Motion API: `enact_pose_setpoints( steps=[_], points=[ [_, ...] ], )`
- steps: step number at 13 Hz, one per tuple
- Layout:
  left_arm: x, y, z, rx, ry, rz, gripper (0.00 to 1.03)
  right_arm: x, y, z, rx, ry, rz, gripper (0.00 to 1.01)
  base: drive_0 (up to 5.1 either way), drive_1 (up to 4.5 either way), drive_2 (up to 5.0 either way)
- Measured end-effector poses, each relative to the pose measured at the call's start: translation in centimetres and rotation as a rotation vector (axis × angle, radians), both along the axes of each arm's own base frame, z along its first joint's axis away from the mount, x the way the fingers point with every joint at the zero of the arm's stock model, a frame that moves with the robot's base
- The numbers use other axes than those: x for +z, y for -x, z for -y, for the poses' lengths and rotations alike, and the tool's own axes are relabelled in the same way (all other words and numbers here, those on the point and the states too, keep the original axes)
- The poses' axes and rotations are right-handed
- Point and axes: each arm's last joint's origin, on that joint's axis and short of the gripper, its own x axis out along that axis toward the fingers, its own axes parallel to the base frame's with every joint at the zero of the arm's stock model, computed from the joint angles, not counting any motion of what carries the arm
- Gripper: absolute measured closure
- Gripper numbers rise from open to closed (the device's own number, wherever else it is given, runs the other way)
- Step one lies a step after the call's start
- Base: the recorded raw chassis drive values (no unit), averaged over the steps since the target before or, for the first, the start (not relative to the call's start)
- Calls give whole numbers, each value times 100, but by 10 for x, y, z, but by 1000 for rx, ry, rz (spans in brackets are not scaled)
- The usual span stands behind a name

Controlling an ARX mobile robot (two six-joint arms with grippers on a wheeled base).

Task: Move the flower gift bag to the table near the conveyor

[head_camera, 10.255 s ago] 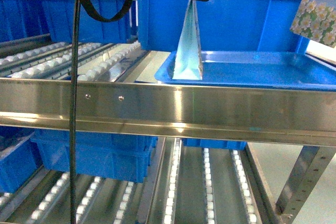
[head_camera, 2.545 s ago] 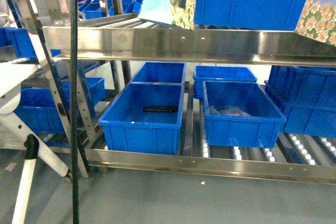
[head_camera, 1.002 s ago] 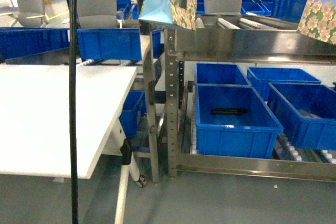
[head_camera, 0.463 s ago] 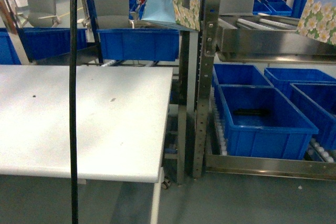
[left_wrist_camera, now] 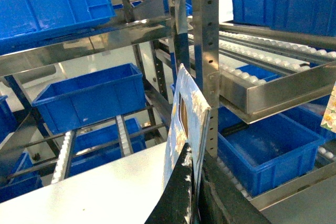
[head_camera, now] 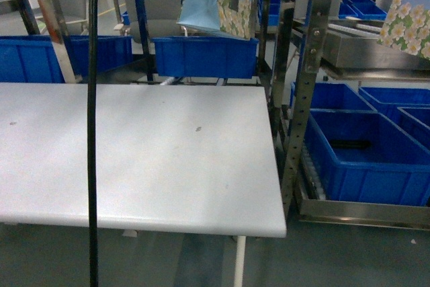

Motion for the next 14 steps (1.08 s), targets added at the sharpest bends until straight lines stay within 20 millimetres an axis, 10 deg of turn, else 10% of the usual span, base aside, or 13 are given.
enact_pose_setpoints(
  steps=[14],
  points=[
    [0, 0, 0, 0, 0, 0, 101, 0, 0, 0, 0, 1, 5, 99, -498, 252, 239]
  ],
)
